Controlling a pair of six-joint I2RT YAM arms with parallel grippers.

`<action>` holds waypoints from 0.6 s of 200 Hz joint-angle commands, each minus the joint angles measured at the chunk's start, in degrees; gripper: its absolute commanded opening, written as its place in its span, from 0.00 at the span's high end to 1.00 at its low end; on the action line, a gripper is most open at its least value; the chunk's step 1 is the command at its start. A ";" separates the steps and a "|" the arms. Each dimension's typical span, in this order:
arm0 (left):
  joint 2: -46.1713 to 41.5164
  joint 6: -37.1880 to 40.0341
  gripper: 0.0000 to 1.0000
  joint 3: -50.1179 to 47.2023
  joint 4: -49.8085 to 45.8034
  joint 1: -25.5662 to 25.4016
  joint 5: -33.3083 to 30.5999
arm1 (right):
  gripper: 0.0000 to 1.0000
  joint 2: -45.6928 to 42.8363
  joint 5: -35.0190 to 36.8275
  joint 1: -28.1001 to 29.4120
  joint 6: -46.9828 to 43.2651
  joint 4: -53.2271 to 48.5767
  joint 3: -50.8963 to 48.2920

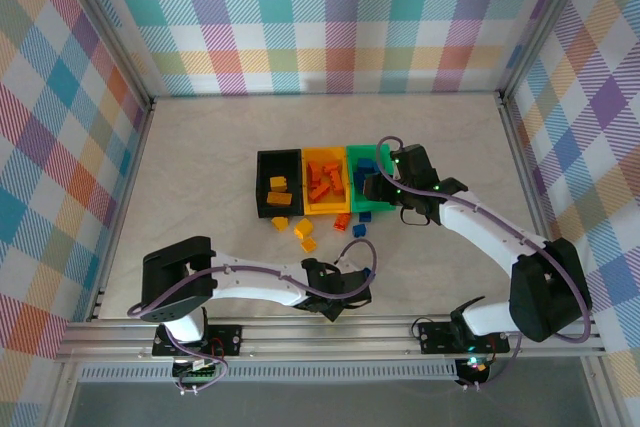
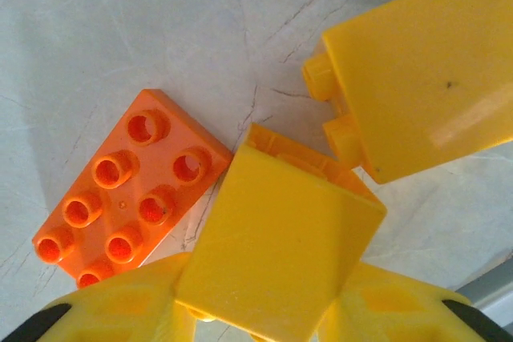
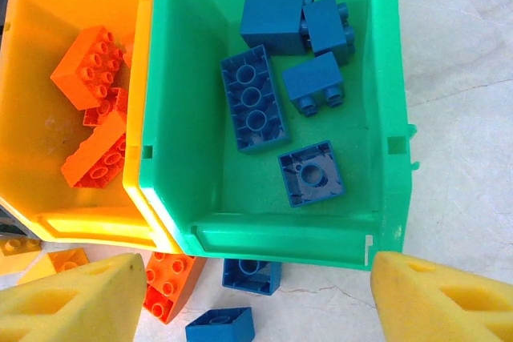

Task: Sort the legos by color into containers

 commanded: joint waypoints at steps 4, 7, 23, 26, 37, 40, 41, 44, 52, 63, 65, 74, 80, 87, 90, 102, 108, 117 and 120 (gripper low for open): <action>-4.72 -0.72 0.63 -1.08 -0.86 1.78 -1.36 | 0.26 -2.06 0.87 0.09 -0.54 0.70 -0.85; -5.09 -0.98 0.63 -1.23 -0.85 1.98 -1.41 | 0.26 -2.04 0.87 0.10 -0.53 0.70 -0.83; -6.87 -1.51 0.64 -2.07 -0.83 2.76 -1.25 | 0.26 -1.97 0.87 0.00 -0.57 0.57 -0.85; -7.19 -1.71 0.64 -2.15 -0.90 2.93 -1.26 | 0.26 -1.94 0.87 0.01 -0.53 0.57 -0.84; -8.58 -2.00 0.64 -2.29 -1.51 3.42 -1.83 | 0.26 -2.06 0.80 0.02 -0.38 0.59 -0.93; -8.95 -2.03 0.64 -2.31 -1.84 3.58 -2.11 | 0.26 -2.10 0.78 0.02 -0.29 0.56 -0.94; -9.06 -2.08 0.64 -2.38 -1.94 3.69 -2.17 | 0.26 -2.10 0.78 0.02 -0.29 0.56 -0.94; -9.37 -2.07 0.64 -2.44 -2.17 4.01 -2.36 | 0.26 -2.14 0.78 0.00 -0.23 0.61 -0.99; -10.62 -2.35 0.65 -2.76 -2.77 4.89 -2.83 | 0.26 -2.39 0.76 0.01 -0.14 0.60 -1.03; -12.75 -2.41 0.65 -3.56 -2.77 6.93 -2.70 | 0.26 -2.70 0.61 0.00 -0.09 0.70 -1.14; -13.18 -2.33 0.65 -3.77 -2.68 7.30 -2.47 | 0.26 -2.75 0.56 0.00 -0.09 0.64 -1.17; -15.00 -2.27 0.66 -4.31 -2.36 9.28 -1.99 | 0.26 -3.06 0.44 0.00 0.04 0.60 -1.21; -16.35 -2.25 0.66 -4.41 -2.26 10.62 -1.86 | 0.26 -3.26 0.43 0.08 0.06 0.53 -1.27; -17.73 -2.03 0.66 -4.40 -2.14 12.06 -2.13 | 0.26 -3.48 0.43 0.04 0.08 0.53 -1.30; -18.22 -1.91 0.66 -4.36 -2.14 12.57 -2.40 | 0.26 -3.63 0.40 0.07 0.08 0.52 -1.36; -20.14 -1.07 0.66 -3.70 -2.36 15.11 -3.90 | 0.26 -4.12 0.38 0.00 0.12 0.33 -1.44; -20.98 -0.49 0.66 -3.18 -2.22 16.54 -4.39 | 0.26 -4.32 0.35 0.00 0.24 0.26 -1.45; -21.75 0.31 0.66 -2.50 -1.92 18.79 -5.18 | 0.26 -4.64 0.26 0.07 0.22 0.18 -1.56; -21.88 0.54 0.66 -2.24 -1.74 19.67 -5.21 | 0.26 -4.68 0.18 0.01 0.20 0.10 -1.55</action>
